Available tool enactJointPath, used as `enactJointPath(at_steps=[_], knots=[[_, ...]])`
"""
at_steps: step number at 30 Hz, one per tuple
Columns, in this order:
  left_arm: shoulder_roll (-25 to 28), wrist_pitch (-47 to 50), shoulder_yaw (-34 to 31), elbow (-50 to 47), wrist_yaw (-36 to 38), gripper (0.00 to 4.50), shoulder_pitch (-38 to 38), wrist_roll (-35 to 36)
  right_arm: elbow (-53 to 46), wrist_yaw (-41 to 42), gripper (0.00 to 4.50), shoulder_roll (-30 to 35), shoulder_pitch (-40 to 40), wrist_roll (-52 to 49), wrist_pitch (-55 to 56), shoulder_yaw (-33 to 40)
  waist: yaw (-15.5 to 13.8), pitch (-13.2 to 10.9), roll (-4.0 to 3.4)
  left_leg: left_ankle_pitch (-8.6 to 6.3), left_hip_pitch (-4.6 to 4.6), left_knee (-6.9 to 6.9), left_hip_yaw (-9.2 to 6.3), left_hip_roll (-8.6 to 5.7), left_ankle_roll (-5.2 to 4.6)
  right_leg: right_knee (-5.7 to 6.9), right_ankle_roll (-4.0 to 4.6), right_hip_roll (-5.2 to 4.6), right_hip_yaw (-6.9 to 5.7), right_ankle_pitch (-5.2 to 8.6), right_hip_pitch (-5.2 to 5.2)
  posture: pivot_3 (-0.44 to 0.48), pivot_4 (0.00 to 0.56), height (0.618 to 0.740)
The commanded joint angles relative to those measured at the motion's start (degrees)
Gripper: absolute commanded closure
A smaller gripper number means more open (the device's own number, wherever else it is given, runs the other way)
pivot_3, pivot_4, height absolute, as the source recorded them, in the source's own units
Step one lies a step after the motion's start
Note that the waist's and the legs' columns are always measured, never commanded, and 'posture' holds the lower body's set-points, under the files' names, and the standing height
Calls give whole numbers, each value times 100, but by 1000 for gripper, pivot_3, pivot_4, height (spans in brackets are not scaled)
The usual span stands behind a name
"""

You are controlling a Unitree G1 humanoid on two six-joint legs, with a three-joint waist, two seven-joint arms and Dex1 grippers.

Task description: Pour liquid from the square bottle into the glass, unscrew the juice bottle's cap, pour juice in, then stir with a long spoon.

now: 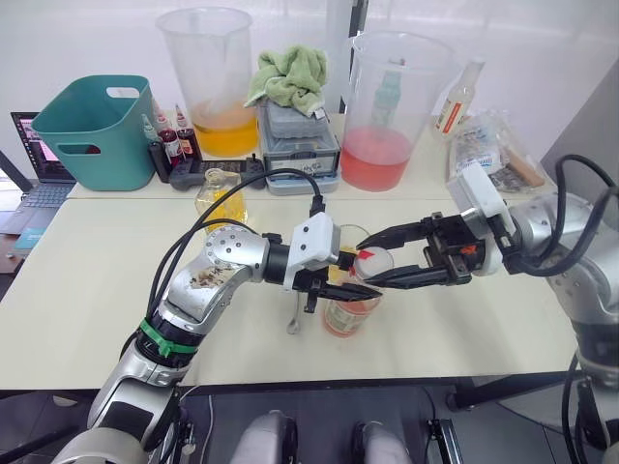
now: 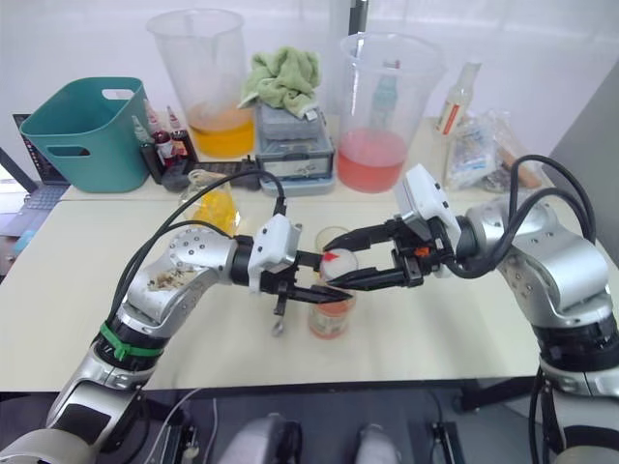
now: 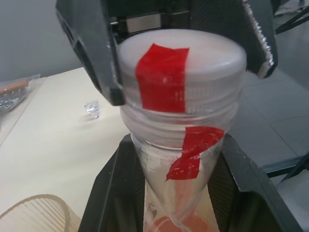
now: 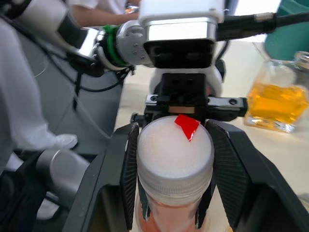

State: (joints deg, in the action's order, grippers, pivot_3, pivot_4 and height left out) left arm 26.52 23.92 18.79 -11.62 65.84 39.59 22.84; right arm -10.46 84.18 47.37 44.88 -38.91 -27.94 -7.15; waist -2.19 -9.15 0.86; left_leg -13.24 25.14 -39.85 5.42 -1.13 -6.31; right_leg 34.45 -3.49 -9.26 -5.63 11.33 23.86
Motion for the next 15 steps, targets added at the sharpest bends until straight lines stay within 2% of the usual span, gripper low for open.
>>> enactJointPath(at_steps=[1,3,8,15], knots=[[95,252,246,143,-14,3228,-130,-235,615,817,2826,-264,633,414,1000,-414,15,0,0,1,0,1,0,-1,2,0,0,1,0,0,2,0,150,740],[104,272,245,116,-23,3228,-136,-227,827,832,1785,-181,877,282,1067,-585,9,0,-1,3,0,2,-1,0,5,7,0,2,1,0,8,0,150,740],[68,283,261,126,-35,3228,-121,-238,882,832,154,69,1090,-54,764,-533,-9,0,-1,-4,0,2,-9,-5,22,13,0,-9,-1,-1,7,0,150,740],[-82,200,301,304,-12,3228,-41,-259,115,8,72,334,429,-435,-113,452,-43,0,-1,-19,1,4,-7,-4,50,9,-1,-19,-4,-3,5,0,150,740]])
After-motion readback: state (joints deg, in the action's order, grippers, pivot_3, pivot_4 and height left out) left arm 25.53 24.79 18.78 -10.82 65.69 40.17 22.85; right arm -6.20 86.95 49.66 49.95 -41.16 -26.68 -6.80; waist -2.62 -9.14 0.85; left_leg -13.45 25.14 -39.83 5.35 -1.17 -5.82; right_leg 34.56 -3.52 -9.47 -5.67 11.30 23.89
